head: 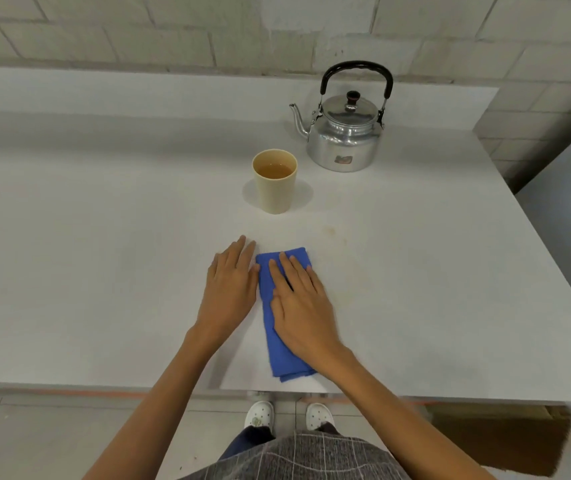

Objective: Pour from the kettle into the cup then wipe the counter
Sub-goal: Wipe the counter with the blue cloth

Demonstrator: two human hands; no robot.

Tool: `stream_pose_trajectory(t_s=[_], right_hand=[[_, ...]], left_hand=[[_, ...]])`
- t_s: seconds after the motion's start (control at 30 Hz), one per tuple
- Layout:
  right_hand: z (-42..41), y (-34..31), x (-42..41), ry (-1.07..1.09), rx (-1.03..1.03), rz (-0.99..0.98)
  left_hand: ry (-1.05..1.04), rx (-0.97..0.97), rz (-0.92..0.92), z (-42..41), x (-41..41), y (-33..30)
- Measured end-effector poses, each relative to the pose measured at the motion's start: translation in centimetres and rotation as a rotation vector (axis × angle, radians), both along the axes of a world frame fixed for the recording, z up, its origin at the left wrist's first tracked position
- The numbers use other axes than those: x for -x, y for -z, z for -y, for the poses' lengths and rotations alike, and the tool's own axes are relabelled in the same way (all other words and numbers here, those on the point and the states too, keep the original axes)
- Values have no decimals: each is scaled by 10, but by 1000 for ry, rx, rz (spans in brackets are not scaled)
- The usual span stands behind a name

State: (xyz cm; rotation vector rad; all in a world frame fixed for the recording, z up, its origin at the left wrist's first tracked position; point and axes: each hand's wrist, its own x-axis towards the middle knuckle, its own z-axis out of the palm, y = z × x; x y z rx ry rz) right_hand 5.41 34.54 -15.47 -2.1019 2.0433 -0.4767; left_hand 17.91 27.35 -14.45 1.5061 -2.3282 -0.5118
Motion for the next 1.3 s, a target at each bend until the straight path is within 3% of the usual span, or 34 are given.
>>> stream_pose_trajectory(t_s=[0.17, 0.3, 0.53, 0.77, 0.93, 1.1, 1.3], right_hand=[[-30, 4, 60, 136, -17, -34], [1, -2, 99, 248, -32, -40], [59, -3, 71, 123, -59, -64], [-7, 1, 62, -20, -56, -65], [-44, -2, 114, 111, -70, -7], [-3, -4, 151, 236, -77, -26], [53, -2, 128, 174, -67, -49]], left_hand=[[15, 47, 39, -4, -1, 9], [8, 78, 30, -6, 0, 9], [-4, 60, -67, -9, 0, 5], [-35, 46, -153, -14, -3, 3], [-69, 55, -215, -14, -4, 3], [-70, 41, -234, -13, -5, 5], [-62, 45, -227, -13, -5, 4]])
